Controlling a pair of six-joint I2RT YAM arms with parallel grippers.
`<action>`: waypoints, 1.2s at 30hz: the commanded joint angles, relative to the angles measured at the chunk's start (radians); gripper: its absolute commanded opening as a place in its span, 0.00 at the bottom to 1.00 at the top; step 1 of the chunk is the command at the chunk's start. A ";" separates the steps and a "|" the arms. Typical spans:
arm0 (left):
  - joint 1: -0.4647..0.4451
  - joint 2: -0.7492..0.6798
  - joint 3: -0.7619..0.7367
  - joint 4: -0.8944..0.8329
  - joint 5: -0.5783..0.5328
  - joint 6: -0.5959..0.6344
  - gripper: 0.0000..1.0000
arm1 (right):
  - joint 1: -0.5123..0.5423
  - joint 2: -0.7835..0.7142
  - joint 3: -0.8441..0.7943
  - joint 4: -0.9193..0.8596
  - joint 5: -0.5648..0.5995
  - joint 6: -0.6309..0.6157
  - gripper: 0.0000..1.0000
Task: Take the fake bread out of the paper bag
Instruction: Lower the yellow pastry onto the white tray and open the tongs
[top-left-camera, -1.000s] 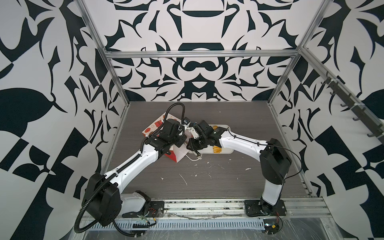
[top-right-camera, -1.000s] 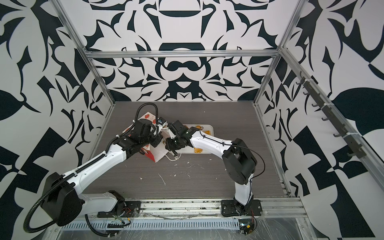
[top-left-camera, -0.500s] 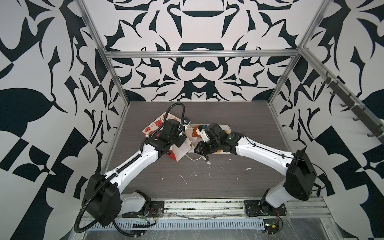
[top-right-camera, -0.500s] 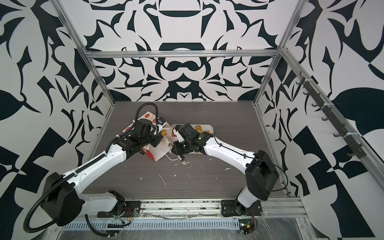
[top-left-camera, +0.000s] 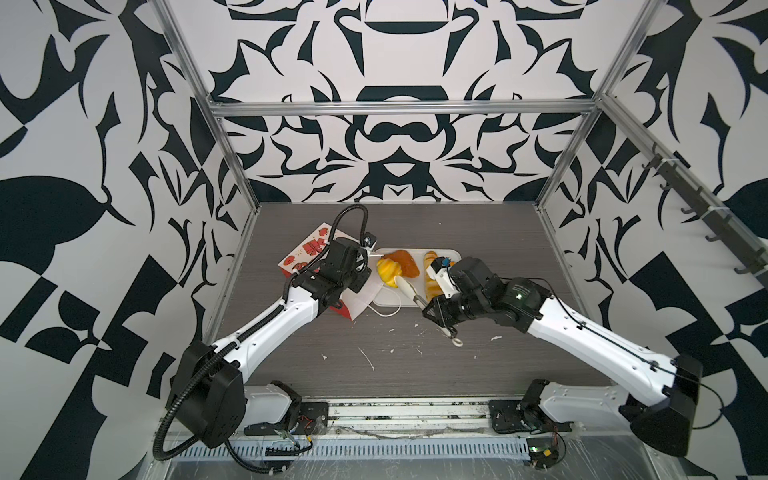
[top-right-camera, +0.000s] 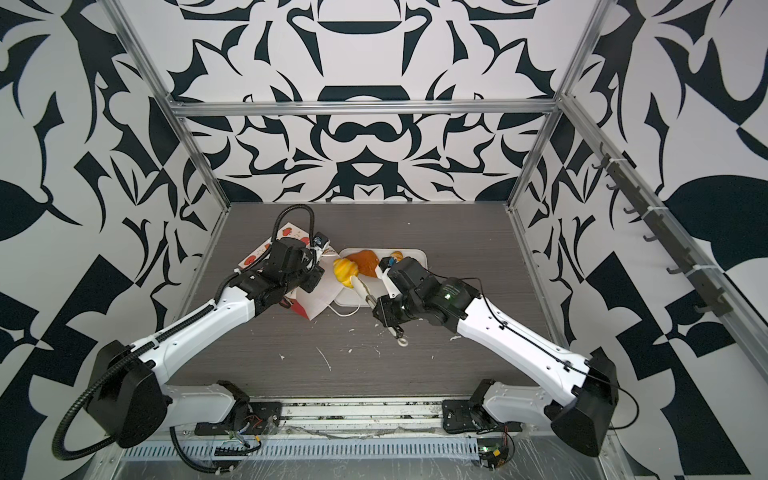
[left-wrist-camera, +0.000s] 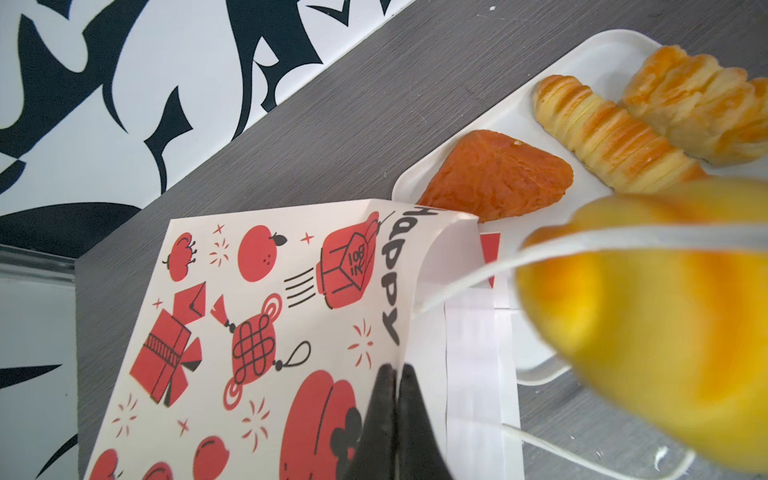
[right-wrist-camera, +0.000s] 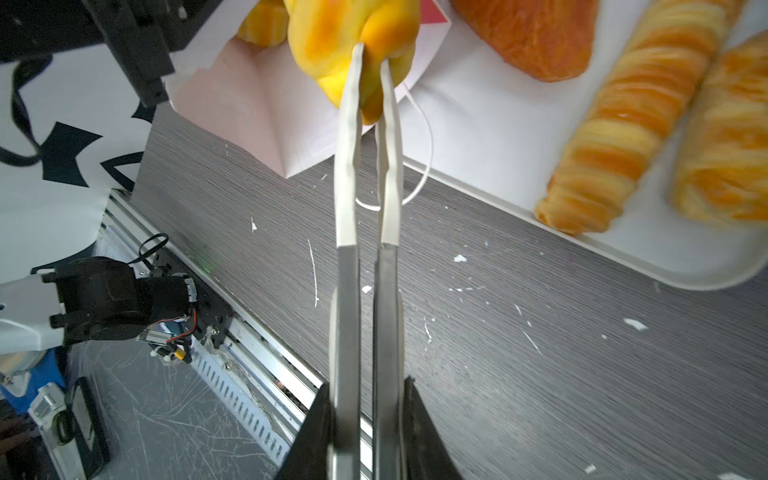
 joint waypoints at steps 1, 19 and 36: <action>0.017 -0.008 0.036 -0.001 -0.034 -0.038 0.00 | -0.005 -0.036 -0.010 -0.085 0.116 -0.021 0.11; 0.046 -0.160 -0.030 -0.032 -0.083 -0.057 0.00 | -0.018 0.215 0.006 -0.102 0.235 -0.159 0.12; 0.051 -0.147 -0.038 -0.023 -0.074 -0.059 0.00 | -0.074 0.194 -0.026 -0.053 0.220 -0.127 0.44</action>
